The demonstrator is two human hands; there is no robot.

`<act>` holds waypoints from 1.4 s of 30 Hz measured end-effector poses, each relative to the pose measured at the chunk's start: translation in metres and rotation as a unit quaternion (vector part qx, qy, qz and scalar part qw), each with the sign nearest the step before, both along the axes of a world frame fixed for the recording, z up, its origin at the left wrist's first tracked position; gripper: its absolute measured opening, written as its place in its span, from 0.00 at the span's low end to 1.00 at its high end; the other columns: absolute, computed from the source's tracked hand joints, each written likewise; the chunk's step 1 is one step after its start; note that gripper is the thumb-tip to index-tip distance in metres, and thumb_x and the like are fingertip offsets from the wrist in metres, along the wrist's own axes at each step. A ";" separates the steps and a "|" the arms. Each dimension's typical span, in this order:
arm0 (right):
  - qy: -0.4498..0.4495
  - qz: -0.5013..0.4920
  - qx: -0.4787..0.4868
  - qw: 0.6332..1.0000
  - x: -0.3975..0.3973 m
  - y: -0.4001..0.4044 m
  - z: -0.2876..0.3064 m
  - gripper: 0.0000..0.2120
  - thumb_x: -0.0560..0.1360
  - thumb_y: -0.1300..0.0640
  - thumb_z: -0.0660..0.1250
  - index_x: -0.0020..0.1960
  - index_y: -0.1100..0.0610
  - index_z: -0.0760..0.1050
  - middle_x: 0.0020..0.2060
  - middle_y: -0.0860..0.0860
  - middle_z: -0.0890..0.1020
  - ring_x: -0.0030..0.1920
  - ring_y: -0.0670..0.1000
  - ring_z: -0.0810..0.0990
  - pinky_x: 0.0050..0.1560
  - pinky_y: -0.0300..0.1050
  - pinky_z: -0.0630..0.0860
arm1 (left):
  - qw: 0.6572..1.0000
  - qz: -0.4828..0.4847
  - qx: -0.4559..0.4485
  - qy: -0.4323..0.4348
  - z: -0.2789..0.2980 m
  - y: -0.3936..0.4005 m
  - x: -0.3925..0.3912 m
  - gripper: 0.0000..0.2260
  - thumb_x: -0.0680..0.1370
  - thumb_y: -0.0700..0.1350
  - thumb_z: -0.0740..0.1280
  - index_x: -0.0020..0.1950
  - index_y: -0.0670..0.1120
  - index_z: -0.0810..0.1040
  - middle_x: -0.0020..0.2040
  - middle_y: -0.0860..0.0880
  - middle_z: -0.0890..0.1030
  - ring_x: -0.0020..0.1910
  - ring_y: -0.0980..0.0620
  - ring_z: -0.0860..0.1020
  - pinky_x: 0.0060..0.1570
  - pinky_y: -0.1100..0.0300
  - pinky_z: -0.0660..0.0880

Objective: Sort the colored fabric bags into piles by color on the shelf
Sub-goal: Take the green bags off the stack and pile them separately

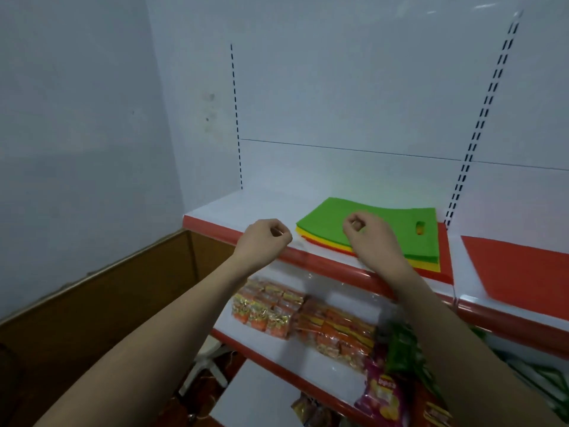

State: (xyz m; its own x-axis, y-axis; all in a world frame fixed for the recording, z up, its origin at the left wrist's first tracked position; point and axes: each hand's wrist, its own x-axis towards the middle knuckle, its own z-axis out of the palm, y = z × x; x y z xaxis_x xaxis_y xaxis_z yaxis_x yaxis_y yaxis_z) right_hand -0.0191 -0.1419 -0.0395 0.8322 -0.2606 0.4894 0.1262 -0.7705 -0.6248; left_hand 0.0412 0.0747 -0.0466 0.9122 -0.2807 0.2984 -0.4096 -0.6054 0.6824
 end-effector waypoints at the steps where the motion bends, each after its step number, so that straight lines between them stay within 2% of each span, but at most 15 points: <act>1: -0.023 -0.032 0.020 0.999 0.004 -0.010 0.001 0.06 0.78 0.57 0.64 0.45 0.56 0.78 0.35 0.48 0.78 0.38 0.52 0.76 0.40 0.47 0.71 | 1.000 -0.006 -0.003 0.000 0.000 -0.006 0.011 0.04 0.76 0.48 0.67 0.43 0.53 0.81 0.43 0.54 0.83 0.45 0.53 0.80 0.50 0.54 0.78; 4: -0.107 -0.143 0.098 0.979 0.013 -0.047 -0.006 0.06 0.76 0.62 0.62 0.49 0.58 0.79 0.41 0.51 0.80 0.42 0.55 0.78 0.42 0.45 0.71 | 1.000 -0.012 -0.006 -0.010 -0.002 -0.022 0.046 0.03 0.74 0.49 0.67 0.44 0.54 0.81 0.45 0.54 0.83 0.46 0.51 0.80 0.51 0.54 0.77; 7: -0.152 -0.240 0.084 0.955 0.015 -0.081 -0.027 0.13 0.72 0.61 0.59 0.51 0.62 0.79 0.45 0.60 0.81 0.48 0.62 0.78 0.49 0.50 0.71 | 0.999 -0.008 -0.021 -0.026 -0.010 -0.043 0.081 0.05 0.75 0.47 0.67 0.50 0.51 0.81 0.49 0.52 0.81 0.50 0.50 0.78 0.49 0.57 0.73; 10: -0.110 -0.316 0.090 0.938 0.013 -0.102 -0.041 0.18 0.68 0.57 0.58 0.53 0.64 0.78 0.49 0.64 0.78 0.53 0.64 0.74 0.53 0.50 0.66 | 1.000 -0.009 -0.019 -0.023 -0.023 -0.067 0.105 0.10 0.75 0.48 0.67 0.56 0.51 0.80 0.56 0.49 0.79 0.57 0.47 0.75 0.54 0.55 0.72; 12: -0.068 -0.341 0.123 0.929 0.012 -0.113 -0.046 0.13 0.72 0.59 0.62 0.53 0.62 0.77 0.52 0.63 0.77 0.55 0.62 0.72 0.54 0.50 0.66 | 1.000 -0.018 -0.001 -0.010 -0.032 -0.083 0.119 0.14 0.75 0.49 0.68 0.59 0.49 0.80 0.59 0.46 0.77 0.60 0.45 0.74 0.59 0.53 0.72; 17: -0.066 -0.322 0.179 0.927 0.010 -0.124 -0.058 0.10 0.73 0.58 0.68 0.54 0.54 0.74 0.50 0.55 0.78 0.48 0.56 0.76 0.45 0.46 0.70 | 0.999 -0.046 -0.009 0.017 -0.047 -0.106 0.144 0.19 0.75 0.49 0.67 0.64 0.44 0.78 0.64 0.43 0.72 0.63 0.44 0.73 0.64 0.54 0.69; 20: -0.086 -0.336 0.166 0.923 0.009 -0.126 -0.063 0.11 0.74 0.60 0.70 0.56 0.57 0.77 0.44 0.52 0.76 0.45 0.53 0.75 0.42 0.42 0.66 | 0.994 -0.070 -0.063 0.052 -0.055 -0.102 0.153 0.22 0.73 0.51 0.66 0.63 0.42 0.79 0.62 0.42 0.73 0.57 0.44 0.76 0.57 0.55 0.71; 22: -0.095 -0.354 0.155 0.917 0.010 -0.127 -0.064 0.12 0.75 0.60 0.71 0.57 0.59 0.78 0.43 0.52 0.77 0.45 0.53 0.75 0.43 0.43 0.68 | 0.993 -0.082 -0.072 0.054 -0.058 -0.101 0.159 0.22 0.72 0.50 0.69 0.63 0.42 0.79 0.62 0.42 0.73 0.56 0.42 0.77 0.54 0.54 0.72; 25: -0.111 -0.376 0.140 0.909 0.011 -0.130 -0.068 0.10 0.76 0.59 0.69 0.57 0.59 0.79 0.43 0.52 0.79 0.44 0.53 0.76 0.43 0.43 0.68 | 0.995 -0.076 -0.056 0.035 -0.061 -0.105 0.161 0.21 0.74 0.45 0.72 0.65 0.42 0.78 0.63 0.43 0.71 0.59 0.45 0.75 0.59 0.56 0.71; 29: -0.139 -0.387 0.132 0.902 0.011 -0.132 -0.071 0.11 0.77 0.61 0.67 0.58 0.58 0.77 0.46 0.53 0.80 0.46 0.55 0.77 0.47 0.47 0.73 | 0.994 -0.071 -0.070 0.040 -0.063 -0.106 0.159 0.23 0.72 0.48 0.75 0.65 0.43 0.77 0.63 0.44 0.70 0.59 0.45 0.75 0.60 0.49 0.74; 31: -0.156 -0.374 0.142 0.903 0.012 -0.131 -0.071 0.13 0.77 0.63 0.66 0.61 0.57 0.74 0.47 0.52 0.79 0.45 0.52 0.76 0.43 0.43 0.71 | 0.994 -0.069 -0.068 0.039 -0.064 -0.107 0.160 0.19 0.72 0.49 0.76 0.60 0.45 0.79 0.60 0.46 0.70 0.58 0.44 0.75 0.59 0.48 0.75; 33: -0.174 -0.359 0.138 0.906 0.012 -0.130 -0.071 0.14 0.77 0.66 0.65 0.62 0.58 0.72 0.48 0.50 0.77 0.45 0.49 0.73 0.39 0.37 0.65 | 0.995 -0.066 -0.069 0.034 -0.064 -0.107 0.160 0.11 0.71 0.48 0.76 0.49 0.48 0.78 0.57 0.47 0.70 0.57 0.45 0.74 0.59 0.50 0.74; 36: -0.181 -0.330 0.129 0.917 0.010 -0.129 -0.070 0.14 0.76 0.68 0.65 0.60 0.59 0.73 0.48 0.51 0.76 0.46 0.50 0.73 0.36 0.33 0.65 | 0.994 -0.074 -0.068 0.031 -0.064 -0.106 0.161 0.09 0.72 0.47 0.75 0.40 0.47 0.75 0.56 0.45 0.71 0.56 0.45 0.74 0.57 0.55 0.71; 38: -0.186 -0.324 0.119 0.920 0.010 -0.127 -0.070 0.13 0.76 0.69 0.64 0.58 0.58 0.73 0.47 0.52 0.76 0.46 0.50 0.73 0.37 0.29 0.66 | 0.995 -0.070 -0.065 0.022 -0.062 -0.106 0.158 0.08 0.74 0.47 0.74 0.44 0.46 0.77 0.58 0.44 0.71 0.59 0.45 0.72 0.58 0.58 0.67; 42: -0.187 -0.323 0.123 0.919 0.009 -0.120 -0.065 0.14 0.75 0.69 0.62 0.57 0.57 0.73 0.46 0.53 0.77 0.47 0.55 0.75 0.44 0.45 0.67 | 0.999 -0.053 -0.001 0.002 -0.055 -0.107 0.150 0.12 0.76 0.48 0.71 0.56 0.44 0.79 0.65 0.42 0.70 0.68 0.41 0.64 0.65 0.55 0.62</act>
